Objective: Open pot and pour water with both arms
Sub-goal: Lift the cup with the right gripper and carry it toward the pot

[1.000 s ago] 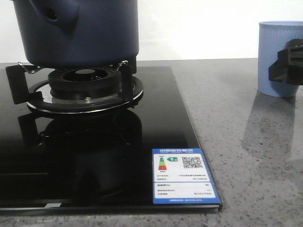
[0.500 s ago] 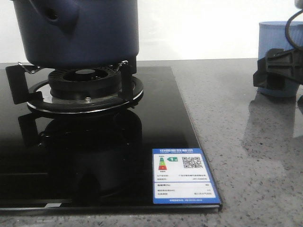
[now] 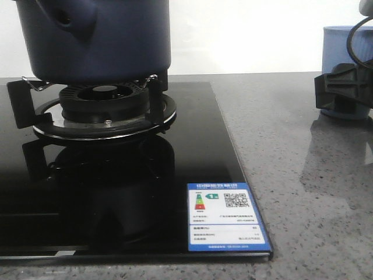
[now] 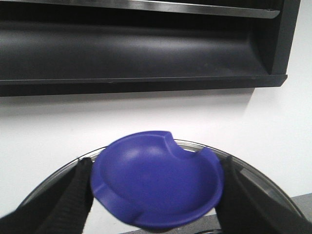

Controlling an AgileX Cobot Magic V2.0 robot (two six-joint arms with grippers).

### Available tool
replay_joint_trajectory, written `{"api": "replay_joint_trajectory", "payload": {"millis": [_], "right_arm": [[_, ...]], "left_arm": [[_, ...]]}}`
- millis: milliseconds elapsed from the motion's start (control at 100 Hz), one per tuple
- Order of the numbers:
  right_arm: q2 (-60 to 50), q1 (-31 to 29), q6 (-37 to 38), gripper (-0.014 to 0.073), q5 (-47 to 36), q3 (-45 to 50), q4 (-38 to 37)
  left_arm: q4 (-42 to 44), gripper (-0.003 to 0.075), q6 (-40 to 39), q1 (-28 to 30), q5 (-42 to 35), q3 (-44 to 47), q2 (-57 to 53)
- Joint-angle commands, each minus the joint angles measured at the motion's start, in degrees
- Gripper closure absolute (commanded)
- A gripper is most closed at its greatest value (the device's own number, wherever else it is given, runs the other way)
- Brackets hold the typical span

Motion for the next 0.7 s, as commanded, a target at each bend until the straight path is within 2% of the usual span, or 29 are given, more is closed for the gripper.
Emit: {"api": "replay_joint_trajectory", "payload": {"millis": [0, 150, 330, 520, 690], "right_arm": [[-1.8, -0.4, -0.1, 0.0264, -4.7, -1.6, -0.8], [-4.5, -0.4, -0.1, 0.0264, -3.7, -1.6, -1.2], [-10.2, -0.4, -0.2, 0.0264, -1.2, -1.8, -6.5], [-15.1, -0.4, -0.2, 0.0264, 11.5, -6.5, -10.8], [-16.7, 0.3, -0.3, 0.0264, 21.5, -13.2, -11.1]], "left_arm": [[0.2, 0.0392, -0.2, 0.1, -6.0, -2.1, -1.2], [0.2, 0.0392, -0.2, 0.1, -6.0, -2.1, -1.2], [0.2, 0.0392, -0.2, 0.1, -6.0, -2.1, -1.2], [0.2, 0.0392, -0.2, 0.1, -6.0, -2.1, -1.2], [0.4, 0.0392, -0.2, 0.1, -6.0, -2.1, -1.2]]}}
